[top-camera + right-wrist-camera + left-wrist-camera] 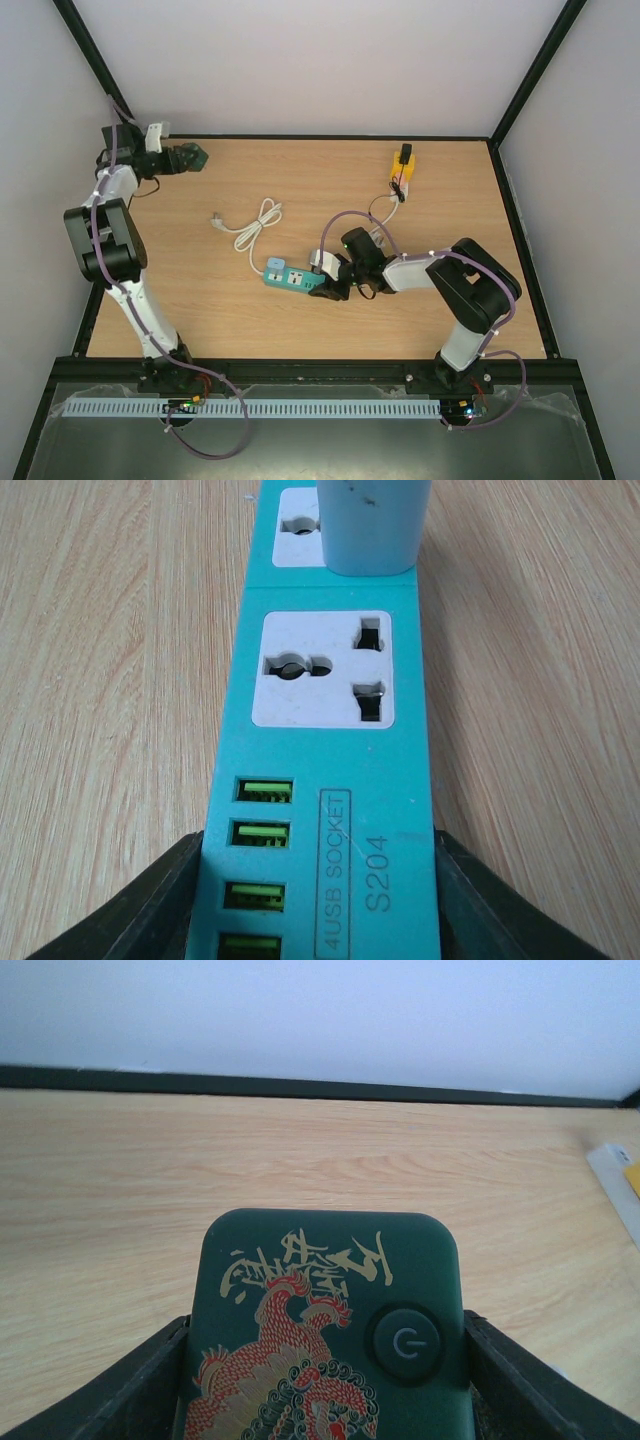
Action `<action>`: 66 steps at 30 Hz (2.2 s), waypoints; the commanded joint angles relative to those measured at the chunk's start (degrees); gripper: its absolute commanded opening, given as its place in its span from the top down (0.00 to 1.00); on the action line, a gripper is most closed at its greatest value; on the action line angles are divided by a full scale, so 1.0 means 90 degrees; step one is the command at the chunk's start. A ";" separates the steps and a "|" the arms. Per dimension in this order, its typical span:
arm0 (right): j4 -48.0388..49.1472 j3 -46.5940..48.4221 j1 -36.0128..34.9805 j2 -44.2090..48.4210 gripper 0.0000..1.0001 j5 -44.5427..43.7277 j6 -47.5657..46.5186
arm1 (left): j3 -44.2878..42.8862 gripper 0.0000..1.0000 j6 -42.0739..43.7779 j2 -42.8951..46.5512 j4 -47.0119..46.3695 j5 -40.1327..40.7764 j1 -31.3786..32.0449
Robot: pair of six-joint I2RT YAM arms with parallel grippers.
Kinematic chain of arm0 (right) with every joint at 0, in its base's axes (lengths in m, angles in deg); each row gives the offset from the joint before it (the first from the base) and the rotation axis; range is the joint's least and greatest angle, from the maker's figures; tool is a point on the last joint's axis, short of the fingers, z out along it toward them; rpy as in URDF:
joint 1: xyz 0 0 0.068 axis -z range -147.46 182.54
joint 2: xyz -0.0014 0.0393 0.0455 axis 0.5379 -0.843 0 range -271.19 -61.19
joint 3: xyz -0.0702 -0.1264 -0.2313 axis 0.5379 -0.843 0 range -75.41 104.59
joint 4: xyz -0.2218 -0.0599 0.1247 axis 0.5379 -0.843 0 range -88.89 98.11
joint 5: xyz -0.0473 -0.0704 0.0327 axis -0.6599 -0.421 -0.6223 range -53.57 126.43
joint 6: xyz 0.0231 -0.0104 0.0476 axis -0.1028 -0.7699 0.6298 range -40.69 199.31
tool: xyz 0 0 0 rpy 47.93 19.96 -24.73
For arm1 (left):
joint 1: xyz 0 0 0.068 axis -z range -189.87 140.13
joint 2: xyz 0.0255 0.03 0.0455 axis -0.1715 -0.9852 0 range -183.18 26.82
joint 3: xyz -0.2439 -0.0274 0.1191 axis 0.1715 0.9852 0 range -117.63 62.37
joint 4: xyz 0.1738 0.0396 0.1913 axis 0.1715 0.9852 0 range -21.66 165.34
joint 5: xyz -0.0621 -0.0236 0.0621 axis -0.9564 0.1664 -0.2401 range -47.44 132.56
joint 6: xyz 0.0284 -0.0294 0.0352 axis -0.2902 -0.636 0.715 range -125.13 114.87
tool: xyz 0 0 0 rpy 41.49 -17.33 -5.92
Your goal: Pull the plug off the socket
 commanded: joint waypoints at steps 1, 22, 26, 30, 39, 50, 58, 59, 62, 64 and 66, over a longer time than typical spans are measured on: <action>-0.0166 -0.0184 0.0076 -0.0047 0.97 -0.0637 -0.0003 | -0.0483 0.61 -0.0796 -0.0537 -0.0313 -0.0050 -0.0230; -0.0114 -0.0213 0.0078 -0.0038 0.97 -0.0656 -0.0012 | -0.1215 0.50 -0.2488 -0.2298 -0.0940 -0.0507 -0.0485; -0.0104 -0.0225 0.0076 -0.0035 0.97 -0.0666 -0.0016 | -0.1235 0.46 -0.2749 -0.2477 -0.0972 -0.0649 -0.0577; -0.0100 -0.0228 0.0076 -0.0031 0.97 -0.0659 -0.0039 | -0.1247 0.36 -0.2700 -0.2527 -0.0843 -0.0574 -0.0647; -0.0084 -0.0250 0.0076 -0.0018 0.97 -0.0655 -0.0040 | -0.1189 0.04 -0.2312 -0.2314 -0.0305 0.0418 -0.0728; 0.0024 -0.0306 0.0076 0.0006 0.97 -0.0680 -0.0032 | -0.0891 0.00 -0.1691 -0.1460 0.0044 0.0772 -0.0859; 0.0078 -0.0353 0.0077 0.0030 0.97 -0.0693 -0.0031 | -0.0607 0.00 -0.0102 -0.0298 0.0791 0.1138 -0.0813; 0.0085 -0.0353 0.0076 0.0031 0.97 -0.0697 -0.0031 | -0.0364 0.00 0.0108 -0.0036 0.0737 0.1112 -0.0803; 0.0116 -0.0364 0.0081 0.0035 0.97 -0.0705 -0.0013 | 0.0310 0.00 0.0974 0.0733 0.0749 0.0728 -0.0701; 0.0153 -0.0393 0.0076 0.0059 0.96 -0.0713 -0.0009 | 0.0625 0.00 0.1836 0.1205 0.1143 0.0491 -0.0488; 0.0170 -0.0406 0.0076 0.0060 0.96 -0.0720 -0.0023 | 0.0843 0.00 0.3218 0.1623 0.1881 0.0306 -0.0141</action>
